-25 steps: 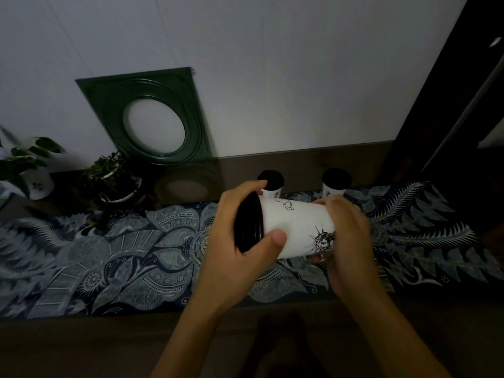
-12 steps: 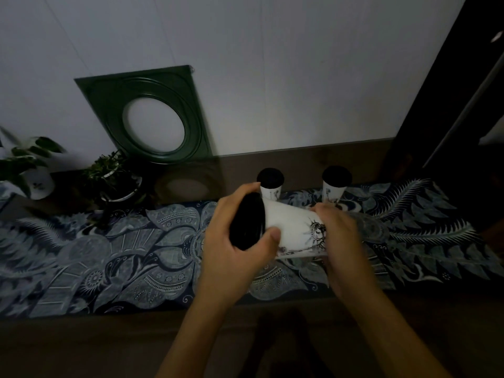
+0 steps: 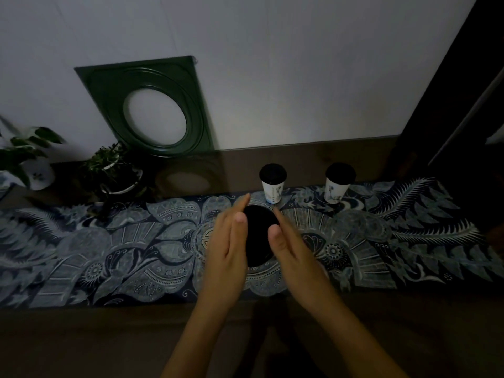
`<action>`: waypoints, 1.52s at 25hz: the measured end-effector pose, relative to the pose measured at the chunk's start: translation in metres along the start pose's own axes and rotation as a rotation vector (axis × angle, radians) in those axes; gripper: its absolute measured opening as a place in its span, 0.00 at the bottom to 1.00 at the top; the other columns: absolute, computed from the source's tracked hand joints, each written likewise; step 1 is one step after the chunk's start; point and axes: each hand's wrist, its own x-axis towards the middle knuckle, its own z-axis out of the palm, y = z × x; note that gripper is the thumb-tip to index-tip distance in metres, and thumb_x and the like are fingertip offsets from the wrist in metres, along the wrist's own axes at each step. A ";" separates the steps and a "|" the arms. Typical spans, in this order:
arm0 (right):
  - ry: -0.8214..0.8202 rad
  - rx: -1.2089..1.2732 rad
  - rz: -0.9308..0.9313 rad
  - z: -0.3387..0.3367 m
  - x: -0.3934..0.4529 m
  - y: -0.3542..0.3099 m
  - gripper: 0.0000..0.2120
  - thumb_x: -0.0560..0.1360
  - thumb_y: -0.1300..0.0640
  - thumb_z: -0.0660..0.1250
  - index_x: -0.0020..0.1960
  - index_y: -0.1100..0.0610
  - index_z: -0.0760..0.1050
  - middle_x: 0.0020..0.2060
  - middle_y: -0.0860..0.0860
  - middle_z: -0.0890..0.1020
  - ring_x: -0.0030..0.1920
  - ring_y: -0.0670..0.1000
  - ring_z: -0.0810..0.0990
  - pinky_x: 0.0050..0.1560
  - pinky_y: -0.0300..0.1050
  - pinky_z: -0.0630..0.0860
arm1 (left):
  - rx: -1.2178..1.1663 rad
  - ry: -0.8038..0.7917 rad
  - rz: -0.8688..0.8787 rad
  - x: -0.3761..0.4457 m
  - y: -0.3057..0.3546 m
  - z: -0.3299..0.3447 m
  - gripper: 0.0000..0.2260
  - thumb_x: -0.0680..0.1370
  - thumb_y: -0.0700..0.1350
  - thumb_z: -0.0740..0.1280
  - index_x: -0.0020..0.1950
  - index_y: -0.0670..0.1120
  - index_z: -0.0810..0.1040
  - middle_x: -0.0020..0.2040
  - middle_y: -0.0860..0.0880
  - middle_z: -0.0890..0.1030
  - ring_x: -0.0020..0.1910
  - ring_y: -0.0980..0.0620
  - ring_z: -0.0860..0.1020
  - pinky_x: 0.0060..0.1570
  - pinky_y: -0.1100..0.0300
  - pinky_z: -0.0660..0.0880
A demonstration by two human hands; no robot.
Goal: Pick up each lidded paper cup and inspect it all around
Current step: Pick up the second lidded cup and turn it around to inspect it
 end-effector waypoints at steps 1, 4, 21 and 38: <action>-0.011 0.055 0.023 0.002 0.001 0.003 0.33 0.74 0.28 0.47 0.76 0.37 0.55 0.77 0.42 0.59 0.77 0.46 0.55 0.76 0.55 0.57 | -0.065 0.011 -0.044 -0.003 -0.009 -0.001 0.17 0.84 0.53 0.55 0.72 0.55 0.71 0.64 0.62 0.74 0.63 0.72 0.72 0.60 0.73 0.69; -0.101 0.214 0.103 0.014 0.008 0.023 0.30 0.73 0.28 0.53 0.72 0.38 0.65 0.72 0.41 0.68 0.72 0.44 0.67 0.72 0.49 0.65 | -0.295 0.064 -0.286 -0.010 -0.045 -0.011 0.14 0.82 0.51 0.62 0.65 0.49 0.79 0.61 0.49 0.83 0.61 0.53 0.81 0.63 0.48 0.77; -0.256 0.524 0.601 0.104 0.004 0.149 0.21 0.75 0.52 0.65 0.67 0.54 0.73 0.63 0.53 0.79 0.64 0.52 0.76 0.62 0.50 0.75 | -0.573 0.189 -0.874 -0.104 -0.190 -0.055 0.13 0.80 0.41 0.64 0.60 0.34 0.78 0.58 0.30 0.81 0.52 0.41 0.82 0.59 0.40 0.77; -0.185 -0.161 0.190 0.097 0.001 0.144 0.29 0.78 0.52 0.67 0.76 0.52 0.61 0.76 0.52 0.64 0.76 0.52 0.61 0.74 0.57 0.62 | -0.083 0.104 -0.592 -0.099 -0.193 -0.079 0.16 0.75 0.35 0.72 0.61 0.47 0.79 0.56 0.53 0.83 0.51 0.66 0.82 0.57 0.61 0.79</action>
